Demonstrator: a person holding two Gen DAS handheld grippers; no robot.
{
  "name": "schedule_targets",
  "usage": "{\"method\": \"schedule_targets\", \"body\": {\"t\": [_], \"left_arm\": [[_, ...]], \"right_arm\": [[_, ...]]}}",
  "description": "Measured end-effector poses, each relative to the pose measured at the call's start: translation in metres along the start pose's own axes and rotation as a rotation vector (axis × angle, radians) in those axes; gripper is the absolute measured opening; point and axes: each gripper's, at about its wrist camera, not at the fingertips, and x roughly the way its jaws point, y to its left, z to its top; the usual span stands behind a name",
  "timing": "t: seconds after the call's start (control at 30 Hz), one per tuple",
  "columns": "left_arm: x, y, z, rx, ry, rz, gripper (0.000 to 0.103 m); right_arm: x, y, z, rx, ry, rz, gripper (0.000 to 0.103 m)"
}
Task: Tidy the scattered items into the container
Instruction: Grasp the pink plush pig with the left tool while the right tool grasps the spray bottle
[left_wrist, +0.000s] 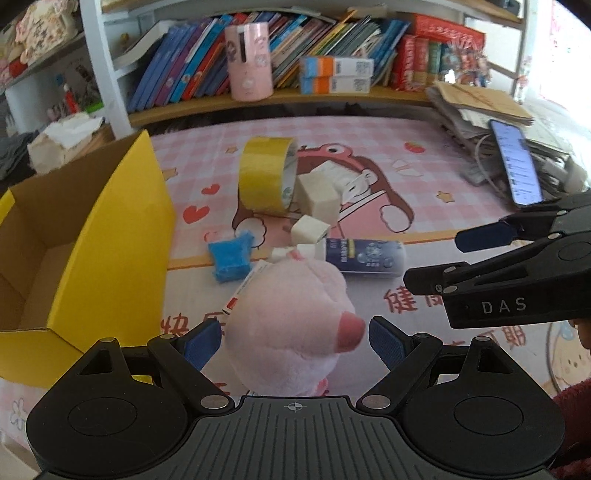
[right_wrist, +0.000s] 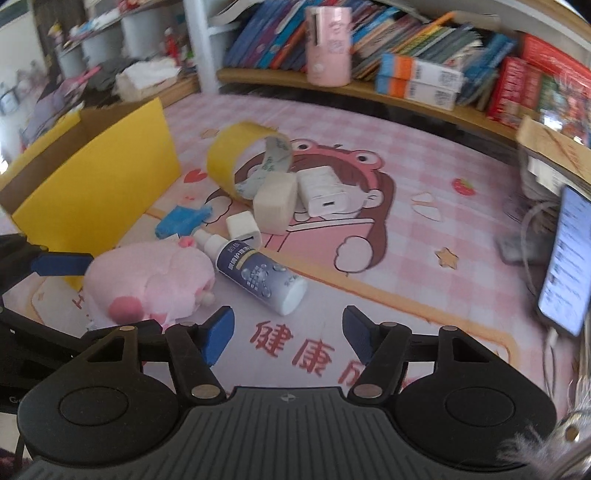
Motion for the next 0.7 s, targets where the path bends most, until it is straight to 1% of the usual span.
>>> {"method": "schedule_targets", "body": {"t": [0.17, 0.23, 0.3, 0.4, 0.57, 0.67, 0.7], "left_arm": [[0.013, -0.002, 0.003, -0.011, 0.032, 0.007, 0.089], [0.015, -0.002, 0.004, -0.016, 0.039, 0.013, 0.086], [0.018, 0.0, 0.004, -0.029, 0.045, 0.025, 0.079], [0.021, 0.004, 0.004, -0.053, 0.056, 0.028, 0.078], [0.026, 0.003, 0.001, -0.056, 0.068, 0.041, 0.076], [0.028, 0.003, -0.001, -0.066, 0.075, 0.048, 0.074], [0.027, 0.004, -0.002, -0.068, 0.072, 0.049, 0.073]], "right_arm": [[0.022, -0.001, 0.013, -0.091, 0.043, 0.06, 0.062], [0.029, -0.001, 0.02, -0.125, 0.051, 0.074, 0.061], [0.036, 0.0, 0.026, -0.166, 0.057, 0.091, 0.06], [0.046, 0.006, 0.034, -0.233, 0.069, 0.119, 0.059], [0.065, 0.015, 0.045, -0.344, 0.111, 0.173, 0.058], [0.074, 0.019, 0.048, -0.389, 0.144, 0.197, 0.056], [0.077, 0.019, 0.047, -0.397, 0.154, 0.205, 0.054]]}}
